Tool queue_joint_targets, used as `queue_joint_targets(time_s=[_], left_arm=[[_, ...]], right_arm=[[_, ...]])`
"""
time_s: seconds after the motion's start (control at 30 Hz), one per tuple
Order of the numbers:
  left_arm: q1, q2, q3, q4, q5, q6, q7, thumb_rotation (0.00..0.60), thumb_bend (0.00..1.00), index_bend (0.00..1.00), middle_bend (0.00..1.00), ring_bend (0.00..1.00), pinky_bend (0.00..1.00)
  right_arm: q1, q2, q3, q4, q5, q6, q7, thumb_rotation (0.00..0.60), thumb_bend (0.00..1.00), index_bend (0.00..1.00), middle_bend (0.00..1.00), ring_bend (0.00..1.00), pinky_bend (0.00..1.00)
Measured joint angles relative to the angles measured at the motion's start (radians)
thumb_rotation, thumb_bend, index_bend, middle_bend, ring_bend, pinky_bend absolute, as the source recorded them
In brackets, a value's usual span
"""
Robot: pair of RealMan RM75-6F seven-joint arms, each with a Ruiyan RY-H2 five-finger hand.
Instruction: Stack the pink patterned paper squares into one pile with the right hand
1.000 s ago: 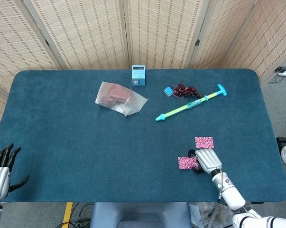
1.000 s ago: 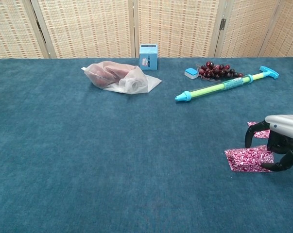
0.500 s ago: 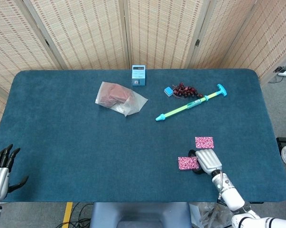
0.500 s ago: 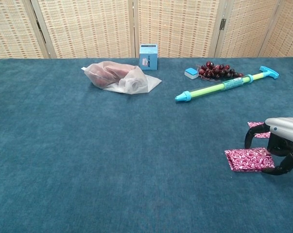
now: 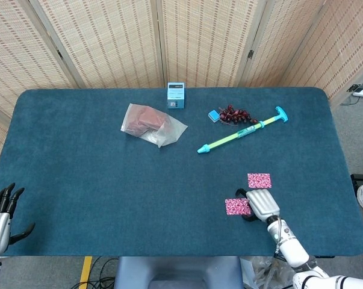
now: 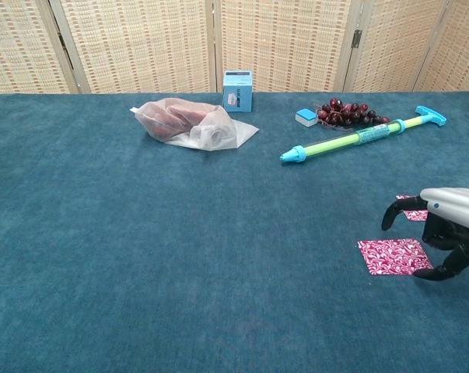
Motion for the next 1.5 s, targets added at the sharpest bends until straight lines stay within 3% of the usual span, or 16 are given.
queue_joint_targets(time_s=[0.23,0.43,0.93,1.5], left_arm=[[0.000,0.000,0.000,0.000,0.001,0.000,-0.001,0.600,0.26,0.13,0.05,0.04,0.11],[-0.002,-0.002,0.004,-0.010,0.007,-0.002,0.014,0.600,0.26,0.13,0.05,0.04,0.11],[0.004,0.004,0.005,-0.026,-0.006,-0.004,0.038,0.600,0.26,0.13,0.05,0.04,0.11],[0.002,0.003,0.003,-0.027,-0.002,-0.003,0.037,0.600,0.26,0.13,0.05,0.04,0.11]], right_arm=[[-0.007,0.054,0.044,0.007,0.001,0.040,0.019,0.600,0.26,0.28,1.00,1.00,1.00],[0.013,0.064,0.072,0.076,0.045,0.007,0.013,0.600,0.26,0.28,1.00,1.00,1.00],[0.076,-0.050,0.106,0.328,0.122,-0.113,0.016,0.600,0.26,0.28,1.00,1.00,1.00],[0.085,-0.058,0.104,0.329,0.137,-0.134,-0.010,0.600,0.26,0.28,1.00,1.00,1.00]])
